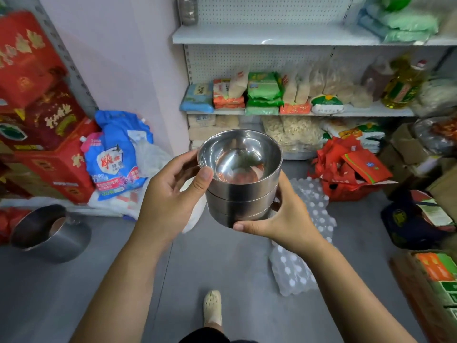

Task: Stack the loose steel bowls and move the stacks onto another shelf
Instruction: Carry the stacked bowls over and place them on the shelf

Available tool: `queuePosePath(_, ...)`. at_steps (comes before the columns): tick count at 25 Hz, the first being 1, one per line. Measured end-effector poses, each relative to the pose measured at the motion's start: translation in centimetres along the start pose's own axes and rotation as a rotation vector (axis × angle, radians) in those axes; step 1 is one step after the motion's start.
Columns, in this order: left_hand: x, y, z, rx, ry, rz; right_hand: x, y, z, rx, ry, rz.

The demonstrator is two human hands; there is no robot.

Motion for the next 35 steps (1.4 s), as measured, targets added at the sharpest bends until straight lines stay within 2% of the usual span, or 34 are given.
queuePosePath(6, -1.4, 16.1, 0.4, -0.045, -0.001, 0.169, 1.9, 12.9, -0.9, 0.012, 0.005, -0.173)
queuePosePath(14, -8.5, 30.7, 4.7, -0.01, -0.009, 0.364, 7.7, 23.9, -6.4, -0.053, 0.036, -0.304)
queuePosePath(26, -21.5, 56.2, 8.1, -0.078, 0.018, 0.381, 23.2, 48.9, -13.5, 0.032, 0.015, -0.266)
queuePosePath(35, -28.0, 70.2, 14.1, -0.016, 0.024, 0.412, 28.8, 62.0, -20.6, -0.031, -0.002, -0.249)
Point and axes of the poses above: each hand's wrist, its own y-axis towards the middle knuckle, its own x-axis out of the back of the hand, z = x × y, the point moved 9 cm from there along y, towards the middle knuckle
